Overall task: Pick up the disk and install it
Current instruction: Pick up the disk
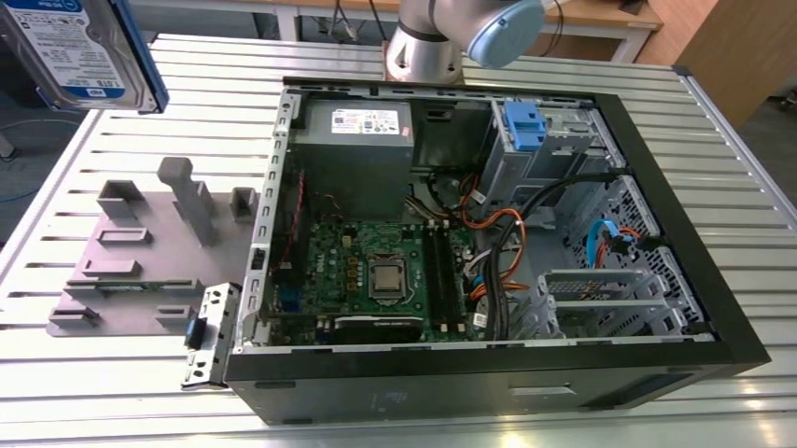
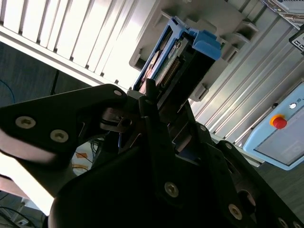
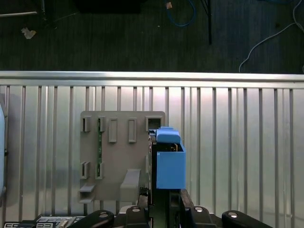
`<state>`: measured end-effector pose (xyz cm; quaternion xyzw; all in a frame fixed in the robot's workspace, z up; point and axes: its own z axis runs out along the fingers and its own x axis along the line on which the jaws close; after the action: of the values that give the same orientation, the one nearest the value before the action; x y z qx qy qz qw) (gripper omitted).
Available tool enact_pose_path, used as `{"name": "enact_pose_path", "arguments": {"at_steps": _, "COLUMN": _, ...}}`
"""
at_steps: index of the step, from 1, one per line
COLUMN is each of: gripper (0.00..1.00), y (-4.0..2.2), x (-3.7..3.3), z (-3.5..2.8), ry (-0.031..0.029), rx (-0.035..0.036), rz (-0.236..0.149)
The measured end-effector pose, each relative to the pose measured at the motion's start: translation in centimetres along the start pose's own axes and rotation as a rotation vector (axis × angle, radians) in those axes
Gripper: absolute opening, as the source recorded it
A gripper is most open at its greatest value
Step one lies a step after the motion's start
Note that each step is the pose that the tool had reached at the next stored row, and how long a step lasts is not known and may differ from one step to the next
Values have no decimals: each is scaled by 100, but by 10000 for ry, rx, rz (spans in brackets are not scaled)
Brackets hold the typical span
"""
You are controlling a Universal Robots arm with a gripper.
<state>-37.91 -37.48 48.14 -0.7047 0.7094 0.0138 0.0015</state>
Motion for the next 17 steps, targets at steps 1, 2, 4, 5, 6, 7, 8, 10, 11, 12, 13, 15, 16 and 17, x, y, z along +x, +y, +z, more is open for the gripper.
{"name": "enact_pose_path", "arguments": {"at_steps": 1, "gripper": 35, "y": 0, "x": 0, "z": 0, "ry": 0, "rx": 0, "rz": 0}}
{"name": "enact_pose_path", "arguments": {"at_steps": 2, "gripper": 35, "y": -2, "x": 0, "z": 0, "ry": 0, "rx": 0, "rz": -1}}
{"name": "enact_pose_path", "arguments": {"at_steps": 4, "gripper": 35, "y": -2, "x": 0, "z": 0, "ry": 0, "rx": 0, "rz": -1}}
{"name": "enact_pose_path", "arguments": {"at_steps": 5, "gripper": 35, "y": -4, "x": 0, "z": 0, "ry": -1, "rx": 1, "rz": -1}}
{"name": "enact_pose_path", "arguments": {"at_steps": 6, "gripper": 35, "y": -8, "x": 0, "z": 0, "ry": 0, "rx": 1, "rz": -2}}
{"name": "enact_pose_path", "arguments": {"at_steps": 7, "gripper": 35, "y": -12, "x": 0, "z": -1, "ry": 0, "rx": -1, "rz": -2}}
{"name": "enact_pose_path", "arguments": {"at_steps": 8, "gripper": 35, "y": -16, "x": 0, "z": -1, "ry": 1, "rx": -1, "rz": -1}}
{"name": "enact_pose_path", "arguments": {"at_steps": 10, "gripper": 35, "y": -21, "x": 0, "z": 0, "ry": 0, "rx": 1, "rz": -1}}
{"name": "enact_pose_path", "arguments": {"at_steps": 11, "gripper": 35, "y": -25, "x": 0, "z": 0, "ry": 0, "rx": 0, "rz": -1}}
{"name": "enact_pose_path", "arguments": {"at_steps": 12, "gripper": 35, "y": -27, "x": 0, "z": -1, "ry": 0, "rx": 0, "rz": -1}}
{"name": "enact_pose_path", "arguments": {"at_steps": 13, "gripper": 35, "y": -27, "x": 0, "z": 0, "ry": 0, "rx": 0, "rz": -2}}
{"name": "enact_pose_path", "arguments": {"at_steps": 15, "gripper": 35, "y": -31, "x": 0, "z": 0, "ry": 0, "rx": 0, "rz": -1}}
{"name": "enact_pose_path", "arguments": {"at_steps": 16, "gripper": 35, "y": -34, "x": 0, "z": -1, "ry": 0, "rx": 0, "rz": -2}}
{"name": "enact_pose_path", "arguments": {"at_steps": 17, "gripper": 35, "y": -36, "x": 0, "z": -1, "ry": 0, "rx": -1, "rz": -1}}
